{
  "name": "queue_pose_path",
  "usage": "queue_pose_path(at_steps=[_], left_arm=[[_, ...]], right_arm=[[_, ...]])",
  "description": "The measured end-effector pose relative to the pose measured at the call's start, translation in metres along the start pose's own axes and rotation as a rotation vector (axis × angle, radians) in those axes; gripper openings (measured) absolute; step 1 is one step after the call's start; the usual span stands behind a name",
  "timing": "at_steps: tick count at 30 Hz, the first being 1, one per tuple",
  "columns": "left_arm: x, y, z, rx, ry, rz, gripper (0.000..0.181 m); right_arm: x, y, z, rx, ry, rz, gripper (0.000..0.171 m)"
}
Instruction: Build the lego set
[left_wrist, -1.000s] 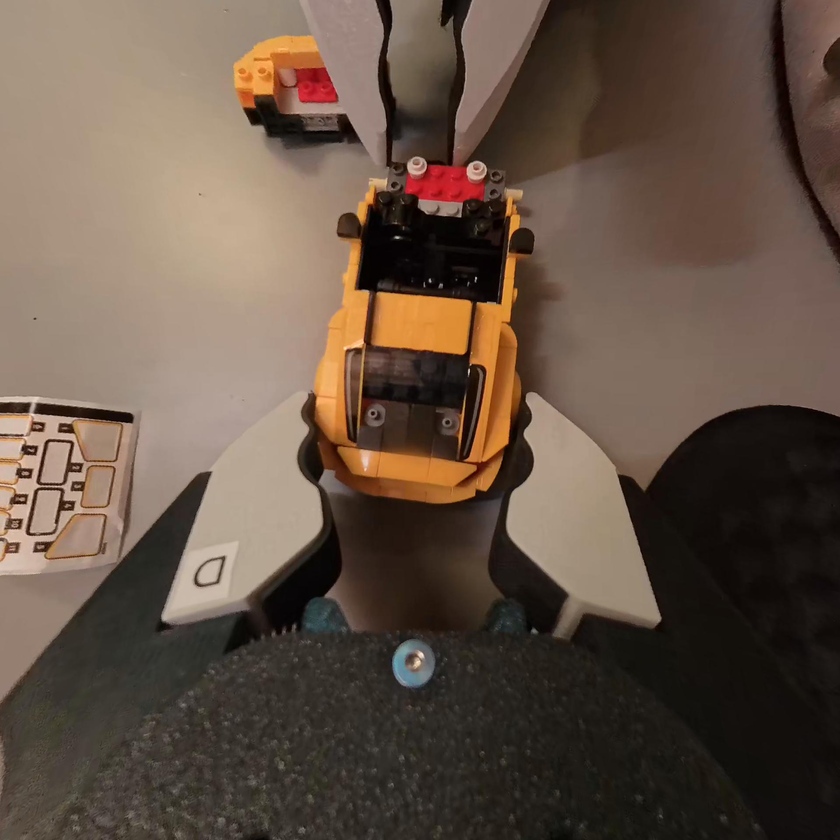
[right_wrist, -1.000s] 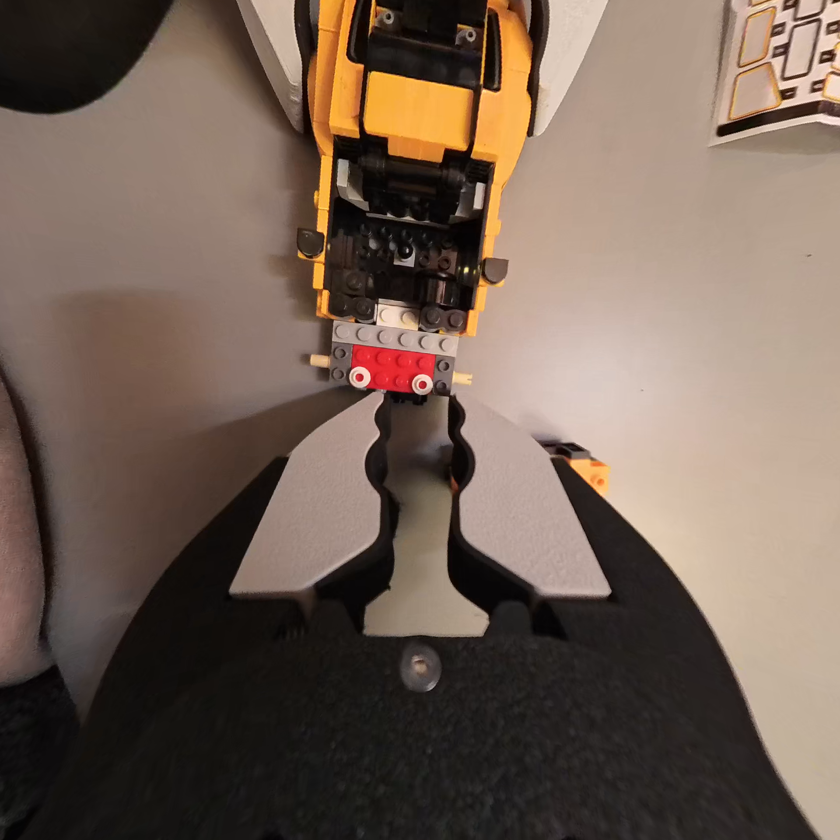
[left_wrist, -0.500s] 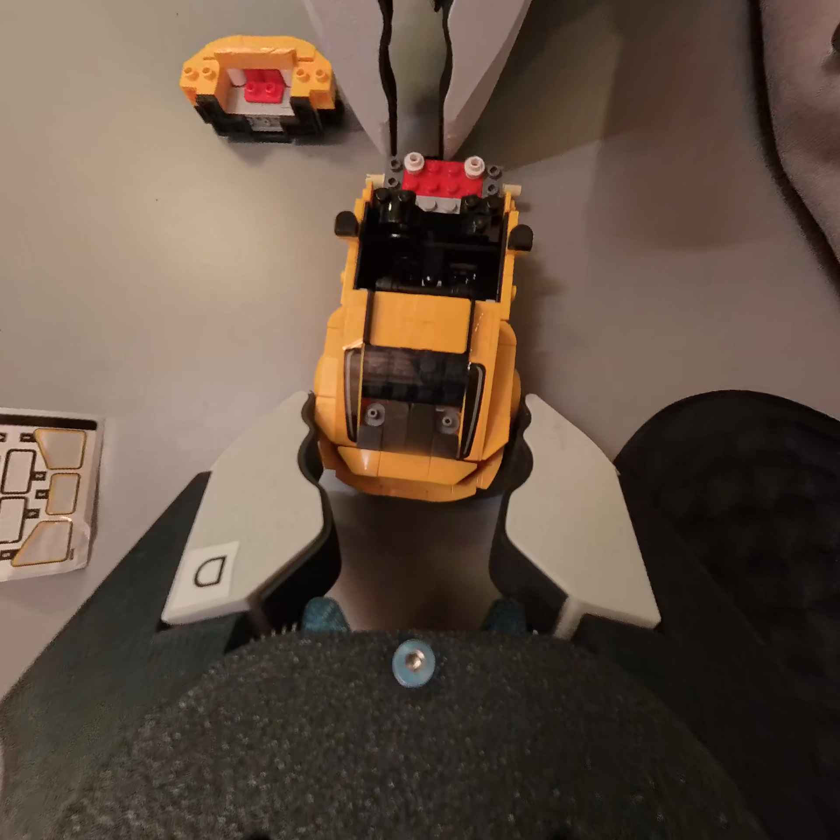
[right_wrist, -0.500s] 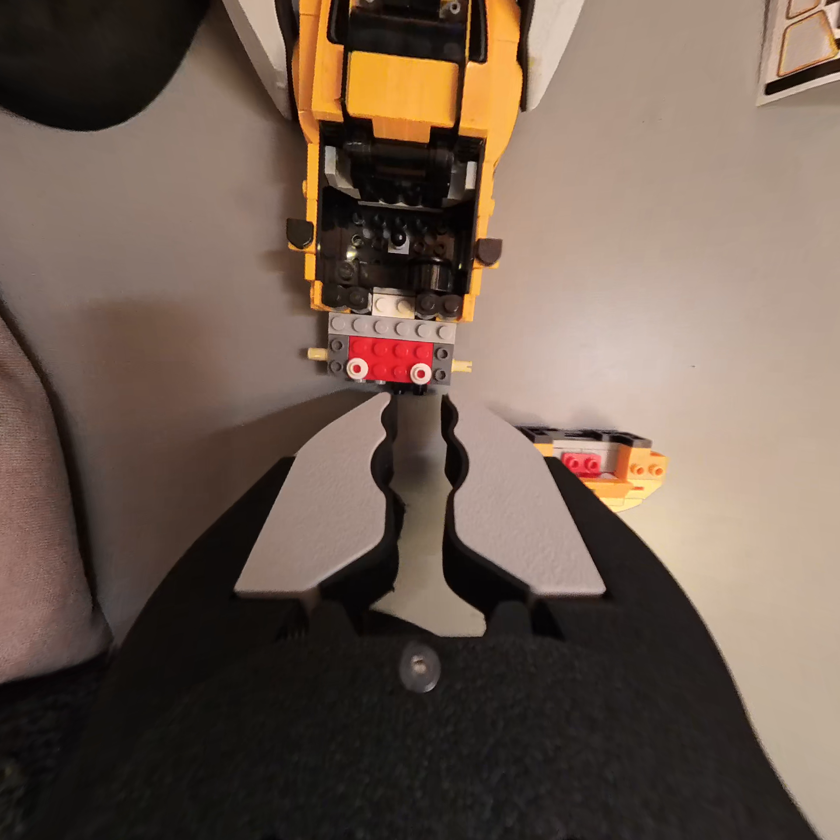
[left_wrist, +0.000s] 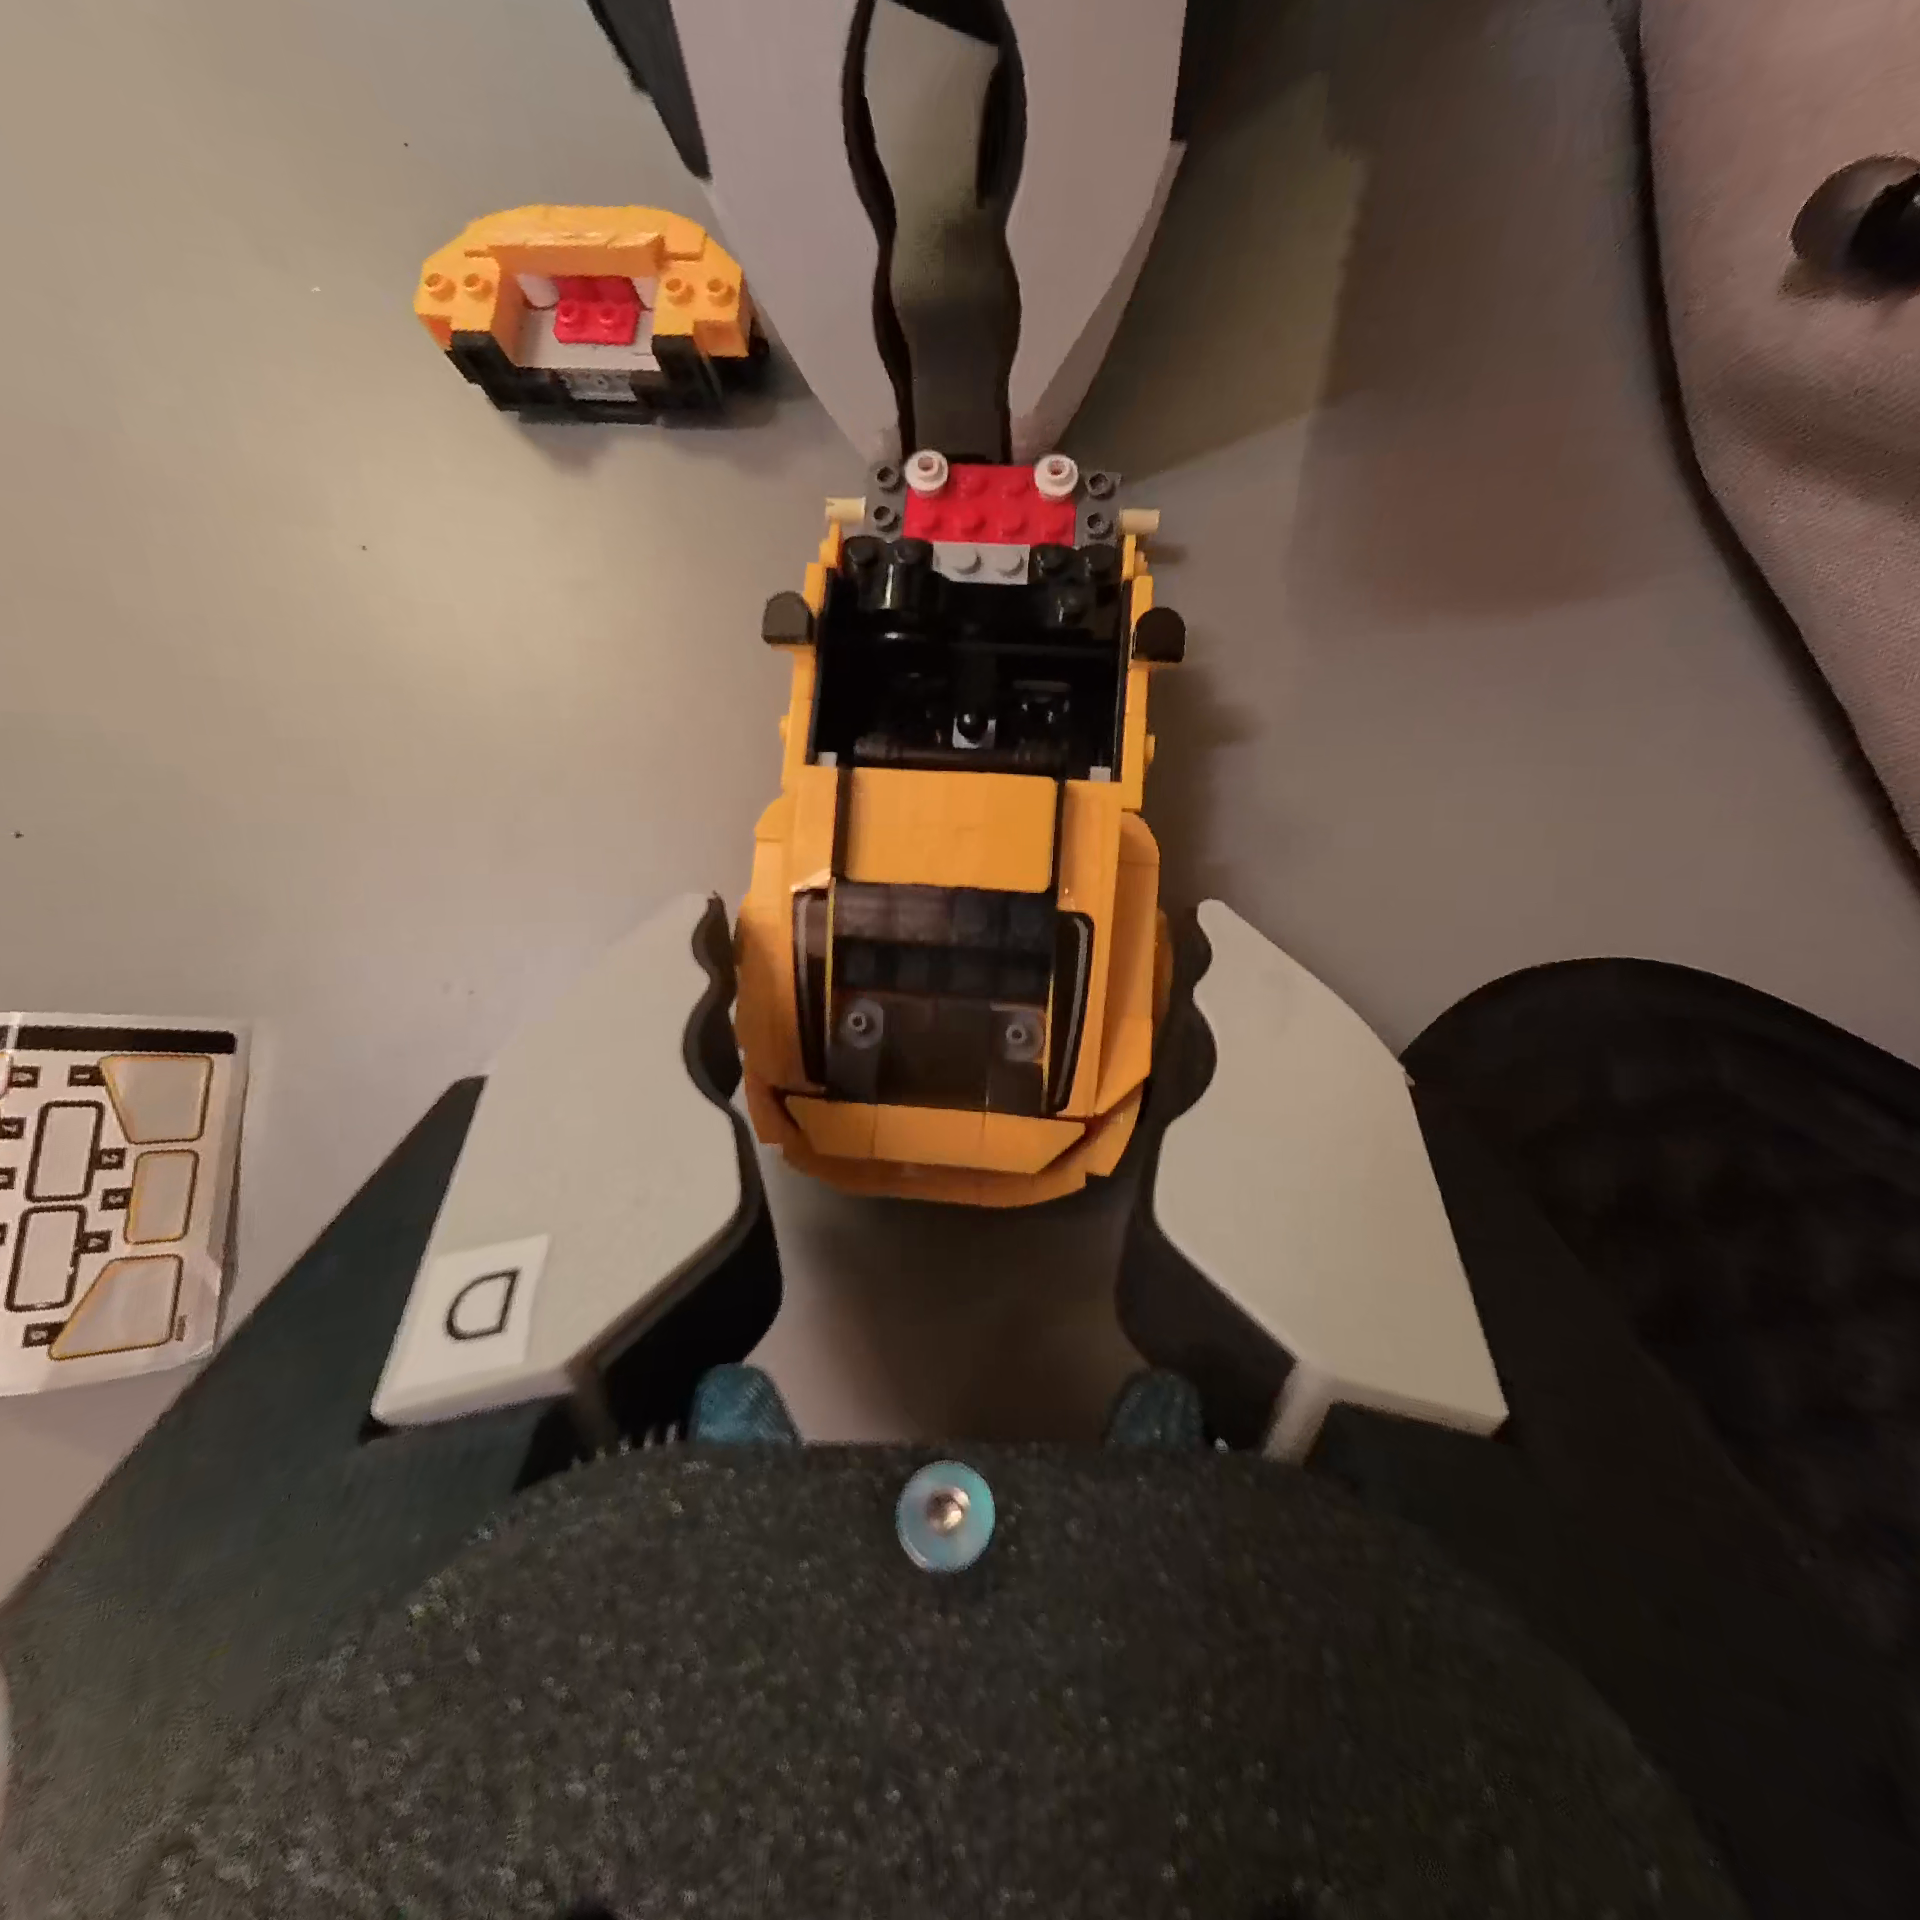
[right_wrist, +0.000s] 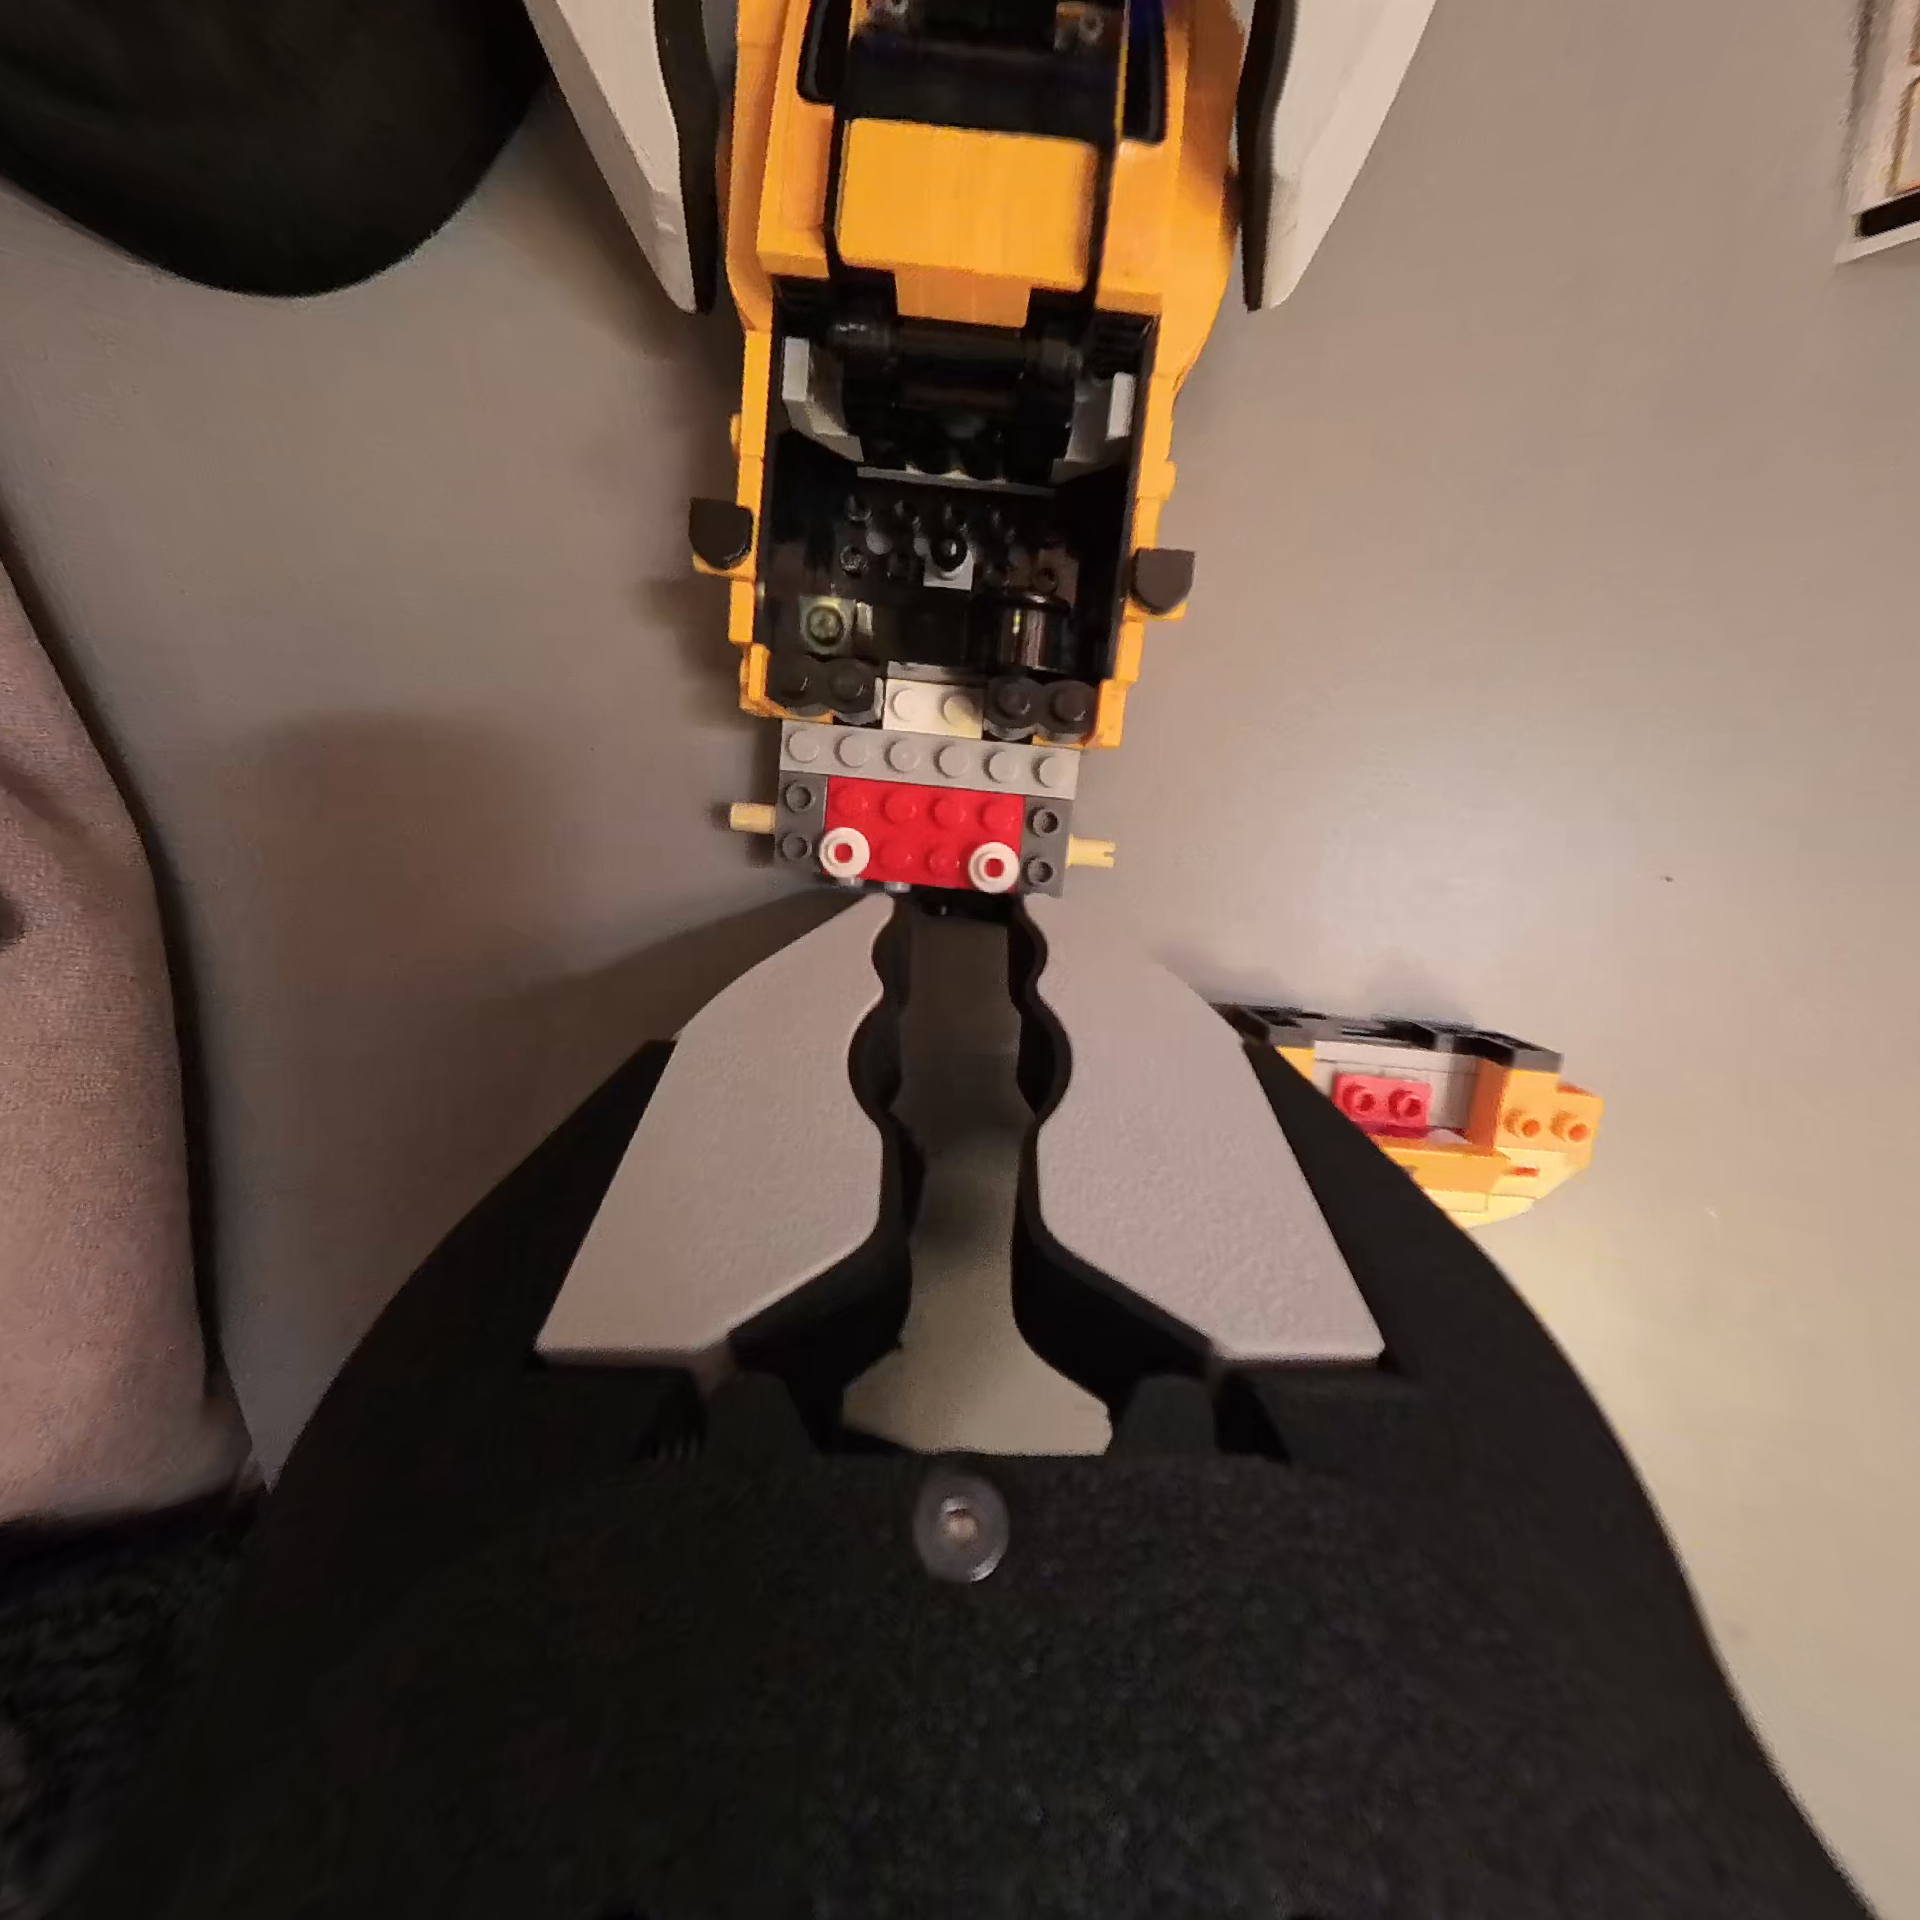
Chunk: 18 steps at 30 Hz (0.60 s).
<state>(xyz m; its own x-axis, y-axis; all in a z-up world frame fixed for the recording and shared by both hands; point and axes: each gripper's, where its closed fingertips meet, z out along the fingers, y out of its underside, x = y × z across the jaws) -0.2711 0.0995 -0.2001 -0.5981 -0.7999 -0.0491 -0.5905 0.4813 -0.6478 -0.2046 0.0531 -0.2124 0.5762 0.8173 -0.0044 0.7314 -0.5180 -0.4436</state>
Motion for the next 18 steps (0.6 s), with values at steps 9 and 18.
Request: queue_pose_path(at_steps=[9, 18], left_arm=[[0.0020, -0.0015, 0.0019, -0.023, -0.019, -0.015, 0.080], [-0.0024, 0.0065, -0.0050, -0.015, -0.017, -0.038, 0.080]], right_arm=[[0.0036, 0.0019, 0.0015, -0.033, 0.029, -0.005, 0.014], [0.0004, 0.0029, -0.0010, 0.063, 0.028, 0.037, 0.000]])
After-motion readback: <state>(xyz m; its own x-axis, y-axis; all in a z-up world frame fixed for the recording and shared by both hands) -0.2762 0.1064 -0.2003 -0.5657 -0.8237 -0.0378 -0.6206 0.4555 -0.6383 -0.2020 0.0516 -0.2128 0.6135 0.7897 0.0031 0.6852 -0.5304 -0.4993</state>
